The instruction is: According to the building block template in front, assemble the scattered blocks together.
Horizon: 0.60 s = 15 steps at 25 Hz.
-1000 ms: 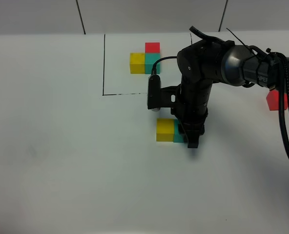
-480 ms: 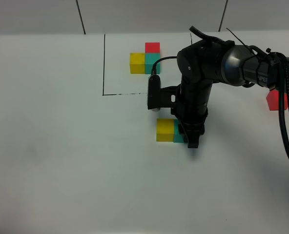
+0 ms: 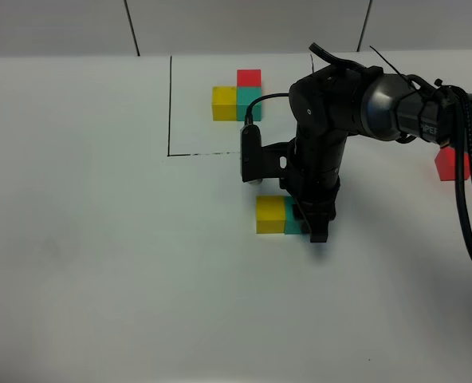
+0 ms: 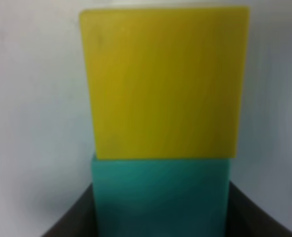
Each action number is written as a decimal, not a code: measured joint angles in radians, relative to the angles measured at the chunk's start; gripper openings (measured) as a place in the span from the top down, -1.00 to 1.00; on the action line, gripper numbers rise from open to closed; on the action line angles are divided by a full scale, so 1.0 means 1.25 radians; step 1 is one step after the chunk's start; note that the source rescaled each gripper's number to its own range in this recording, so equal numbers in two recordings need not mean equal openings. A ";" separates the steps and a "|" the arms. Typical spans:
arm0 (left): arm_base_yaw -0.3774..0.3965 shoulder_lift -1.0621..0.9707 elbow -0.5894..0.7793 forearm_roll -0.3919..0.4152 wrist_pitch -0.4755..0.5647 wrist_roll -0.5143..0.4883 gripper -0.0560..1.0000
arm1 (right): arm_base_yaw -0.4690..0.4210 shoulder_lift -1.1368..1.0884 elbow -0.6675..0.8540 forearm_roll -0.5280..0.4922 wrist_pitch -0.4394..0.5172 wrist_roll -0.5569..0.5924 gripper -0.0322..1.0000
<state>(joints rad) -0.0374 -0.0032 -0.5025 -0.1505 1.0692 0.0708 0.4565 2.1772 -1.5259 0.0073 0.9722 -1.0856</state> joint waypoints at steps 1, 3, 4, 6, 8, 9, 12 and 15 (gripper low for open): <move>0.000 0.000 0.000 0.000 0.000 0.000 -0.73 | 0.000 0.000 0.000 0.000 0.001 -0.003 0.93; 0.000 0.000 0.000 0.000 0.000 0.000 -0.73 | 0.000 0.000 0.000 -0.001 0.001 -0.004 0.93; 0.000 0.000 0.000 0.000 0.000 0.000 -0.73 | 0.000 0.000 0.000 -0.001 0.001 -0.005 0.93; 0.000 0.000 0.000 0.000 0.000 0.000 -0.73 | 0.000 0.000 0.000 -0.001 0.001 -0.005 0.93; 0.000 0.000 0.000 0.000 0.000 0.000 -0.73 | 0.000 0.000 0.000 -0.006 0.001 -0.005 0.93; 0.000 0.000 0.000 0.000 0.000 0.000 -0.73 | 0.000 0.000 0.000 -0.006 0.001 -0.005 0.93; 0.000 0.000 0.000 0.000 0.000 0.000 -0.73 | 0.000 0.000 0.000 -0.006 0.001 -0.006 0.86; 0.000 0.000 0.000 0.000 0.000 0.000 -0.73 | 0.000 0.000 0.000 -0.006 0.007 -0.006 0.52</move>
<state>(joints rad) -0.0374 -0.0032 -0.5025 -0.1505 1.0692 0.0708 0.4565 2.1772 -1.5259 0.0000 0.9804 -1.0926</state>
